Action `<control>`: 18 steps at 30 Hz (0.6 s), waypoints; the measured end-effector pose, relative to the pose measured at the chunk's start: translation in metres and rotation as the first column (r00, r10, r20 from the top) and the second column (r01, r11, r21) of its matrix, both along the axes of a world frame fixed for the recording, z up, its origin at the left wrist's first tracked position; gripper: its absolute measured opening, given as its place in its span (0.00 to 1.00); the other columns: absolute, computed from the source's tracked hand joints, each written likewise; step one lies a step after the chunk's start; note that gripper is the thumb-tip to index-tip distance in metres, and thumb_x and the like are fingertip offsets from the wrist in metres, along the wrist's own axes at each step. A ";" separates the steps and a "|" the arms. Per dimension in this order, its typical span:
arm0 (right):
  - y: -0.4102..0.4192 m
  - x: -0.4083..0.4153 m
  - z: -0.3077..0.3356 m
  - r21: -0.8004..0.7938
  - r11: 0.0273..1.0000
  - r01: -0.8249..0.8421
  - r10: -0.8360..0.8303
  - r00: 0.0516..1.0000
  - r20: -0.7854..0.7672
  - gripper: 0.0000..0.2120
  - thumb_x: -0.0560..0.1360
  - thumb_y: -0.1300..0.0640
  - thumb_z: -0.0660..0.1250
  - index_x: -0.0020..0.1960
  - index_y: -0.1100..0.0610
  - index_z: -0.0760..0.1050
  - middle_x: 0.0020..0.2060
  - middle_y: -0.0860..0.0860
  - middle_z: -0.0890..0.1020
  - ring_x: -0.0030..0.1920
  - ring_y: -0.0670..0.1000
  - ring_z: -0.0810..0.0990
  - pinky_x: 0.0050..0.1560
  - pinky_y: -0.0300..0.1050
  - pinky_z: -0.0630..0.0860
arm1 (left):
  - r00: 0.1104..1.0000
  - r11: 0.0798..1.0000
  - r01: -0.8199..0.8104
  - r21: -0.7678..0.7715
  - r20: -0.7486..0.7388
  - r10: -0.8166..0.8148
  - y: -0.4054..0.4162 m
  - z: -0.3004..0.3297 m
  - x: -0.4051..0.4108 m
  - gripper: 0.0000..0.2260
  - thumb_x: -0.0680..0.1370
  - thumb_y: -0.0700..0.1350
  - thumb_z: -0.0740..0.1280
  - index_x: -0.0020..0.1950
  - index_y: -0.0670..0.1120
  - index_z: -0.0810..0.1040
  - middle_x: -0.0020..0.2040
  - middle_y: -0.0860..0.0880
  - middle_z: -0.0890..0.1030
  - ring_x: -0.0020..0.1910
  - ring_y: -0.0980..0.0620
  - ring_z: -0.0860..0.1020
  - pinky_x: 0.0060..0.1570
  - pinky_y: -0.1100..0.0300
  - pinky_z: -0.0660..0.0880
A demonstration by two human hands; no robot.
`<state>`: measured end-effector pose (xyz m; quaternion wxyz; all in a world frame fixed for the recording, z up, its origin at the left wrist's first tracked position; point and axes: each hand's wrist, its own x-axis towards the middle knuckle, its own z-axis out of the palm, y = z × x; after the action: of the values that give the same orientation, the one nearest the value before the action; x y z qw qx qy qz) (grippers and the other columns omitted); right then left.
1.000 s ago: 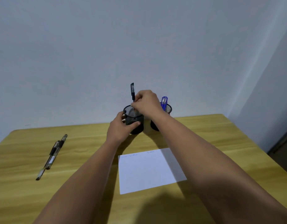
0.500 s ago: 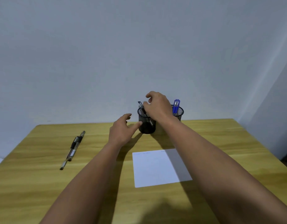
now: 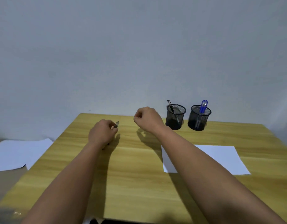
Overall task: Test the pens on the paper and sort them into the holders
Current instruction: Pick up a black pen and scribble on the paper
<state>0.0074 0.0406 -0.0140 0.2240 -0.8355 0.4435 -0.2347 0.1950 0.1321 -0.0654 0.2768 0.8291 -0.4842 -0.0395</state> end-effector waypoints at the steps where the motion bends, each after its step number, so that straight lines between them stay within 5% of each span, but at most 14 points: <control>1: 0.001 0.007 -0.007 0.012 1.000 -0.019 0.019 1.000 -0.010 0.07 0.77 0.55 0.69 0.50 0.51 0.86 0.50 0.49 0.88 0.53 0.55 0.85 0.53 0.50 0.83 | 0.999 0.999 -0.011 0.037 0.035 0.010 0.001 -0.006 0.004 0.12 0.75 0.56 0.71 0.56 0.53 0.84 0.55 0.51 0.81 0.53 0.47 0.80 0.48 0.53 0.76; 6: -0.002 0.031 -0.040 0.055 0.990 -0.127 0.131 0.988 -0.082 0.09 0.80 0.57 0.68 0.55 0.52 0.87 0.54 0.49 0.88 0.56 0.53 0.84 0.58 0.53 0.83 | 0.982 0.996 -0.053 0.069 0.183 0.040 -0.004 -0.027 0.011 0.12 0.72 0.61 0.73 0.47 0.55 0.86 0.52 0.50 0.79 0.54 0.45 0.77 0.49 0.51 0.75; 12: -0.009 0.051 -0.066 -0.003 0.967 -0.256 0.249 0.942 -0.227 0.19 0.85 0.57 0.64 0.74 0.48 0.78 0.68 0.53 0.75 0.66 0.56 0.77 0.65 0.58 0.79 | 0.973 1.000 0.025 0.012 0.231 -0.027 -0.013 -0.038 0.014 0.08 0.72 0.56 0.72 0.46 0.54 0.87 0.55 0.51 0.80 0.57 0.45 0.74 0.49 0.50 0.74; 18: -0.017 0.041 -0.071 -0.147 0.937 -0.318 0.233 0.879 -0.416 0.14 0.86 0.55 0.62 0.68 0.50 0.83 0.62 0.53 0.77 0.62 0.57 0.77 0.55 0.55 0.78 | 0.939 0.987 0.161 -0.028 0.313 -0.145 -0.015 -0.041 0.010 0.08 0.74 0.56 0.71 0.47 0.55 0.86 0.54 0.55 0.79 0.59 0.48 0.72 0.49 0.52 0.66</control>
<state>0.0487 0.0241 -0.0846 0.0721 -0.9391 0.3278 -0.0739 0.2046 0.1171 -0.1060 0.2153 0.7772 -0.5854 0.0827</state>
